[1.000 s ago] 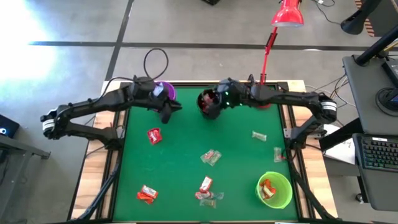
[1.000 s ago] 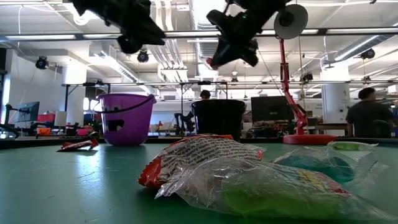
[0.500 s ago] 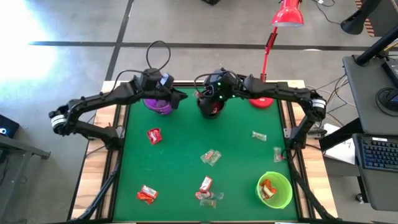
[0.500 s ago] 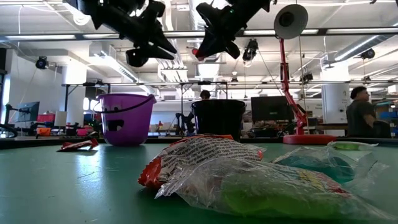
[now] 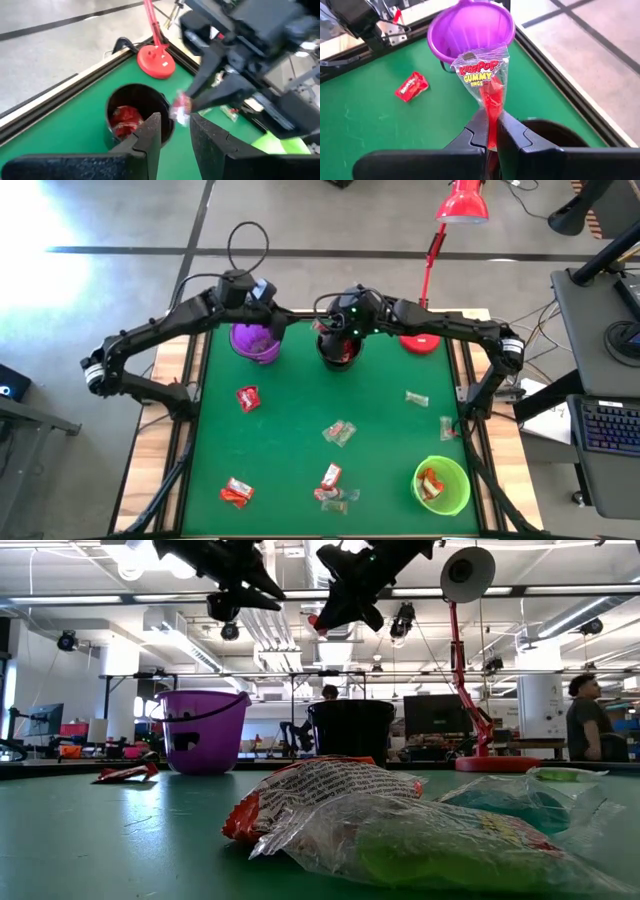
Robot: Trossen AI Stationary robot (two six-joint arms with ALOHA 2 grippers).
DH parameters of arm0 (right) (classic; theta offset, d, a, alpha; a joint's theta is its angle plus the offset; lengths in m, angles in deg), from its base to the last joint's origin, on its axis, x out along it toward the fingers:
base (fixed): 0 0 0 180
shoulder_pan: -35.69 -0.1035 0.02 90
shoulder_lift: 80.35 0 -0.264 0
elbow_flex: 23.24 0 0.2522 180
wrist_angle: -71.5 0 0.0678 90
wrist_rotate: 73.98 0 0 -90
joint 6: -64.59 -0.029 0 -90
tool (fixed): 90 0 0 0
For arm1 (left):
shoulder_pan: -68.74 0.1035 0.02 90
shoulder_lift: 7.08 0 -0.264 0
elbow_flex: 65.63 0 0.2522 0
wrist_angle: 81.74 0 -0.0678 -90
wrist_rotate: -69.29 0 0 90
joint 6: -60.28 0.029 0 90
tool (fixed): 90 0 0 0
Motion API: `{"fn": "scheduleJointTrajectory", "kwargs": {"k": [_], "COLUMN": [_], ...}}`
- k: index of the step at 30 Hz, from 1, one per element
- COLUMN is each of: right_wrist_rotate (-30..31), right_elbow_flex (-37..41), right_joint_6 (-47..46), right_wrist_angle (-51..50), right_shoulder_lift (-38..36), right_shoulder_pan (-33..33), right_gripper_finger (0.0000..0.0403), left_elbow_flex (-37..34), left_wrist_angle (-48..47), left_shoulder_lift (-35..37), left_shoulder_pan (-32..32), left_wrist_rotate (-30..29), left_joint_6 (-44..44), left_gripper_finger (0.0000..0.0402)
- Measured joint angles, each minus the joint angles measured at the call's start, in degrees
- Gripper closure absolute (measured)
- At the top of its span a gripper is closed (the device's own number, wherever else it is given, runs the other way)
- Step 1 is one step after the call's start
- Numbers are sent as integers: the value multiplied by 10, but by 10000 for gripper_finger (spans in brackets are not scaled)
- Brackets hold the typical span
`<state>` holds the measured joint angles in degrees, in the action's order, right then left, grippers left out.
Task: Sort candy
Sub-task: Put the red gummy into the violet bucket
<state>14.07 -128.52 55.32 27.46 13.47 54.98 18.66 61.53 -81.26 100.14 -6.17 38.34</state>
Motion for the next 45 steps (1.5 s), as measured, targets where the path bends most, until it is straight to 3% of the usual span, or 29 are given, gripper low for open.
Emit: {"fn": "scheduleJointTrajectory", "kwargs": {"k": [9, 22, 27, 35, 45], "right_wrist_rotate": [-2, -2, -2, -11, -11], "right_elbow_flex": [-1, -1, -1, -1, -1], "right_joint_6": [3, 3, 3, 3, 8], "right_wrist_angle": [16, 0, -11, -9, 2], "right_shoulder_lift": [0, 0, 0, 0, 0], "right_shoulder_pan": [6, 9, 9, 9, 9], "right_gripper_finger": [390, 390, 390, 390, 390], "left_elbow_flex": [44, 90, 94, 82, 82], "left_wrist_angle": [1, -11, -14, -10, -8], "left_shoulder_lift": [-77, -145, -137, -137, -138], "left_shoulder_pan": [0, -1, 0, 0, 0], "left_wrist_rotate": [84, 84, 46, 58, 66], "left_joint_6": [18, 66, 102, 113, 134], "left_gripper_finger": [264, 247, 281, 388, 400]}}
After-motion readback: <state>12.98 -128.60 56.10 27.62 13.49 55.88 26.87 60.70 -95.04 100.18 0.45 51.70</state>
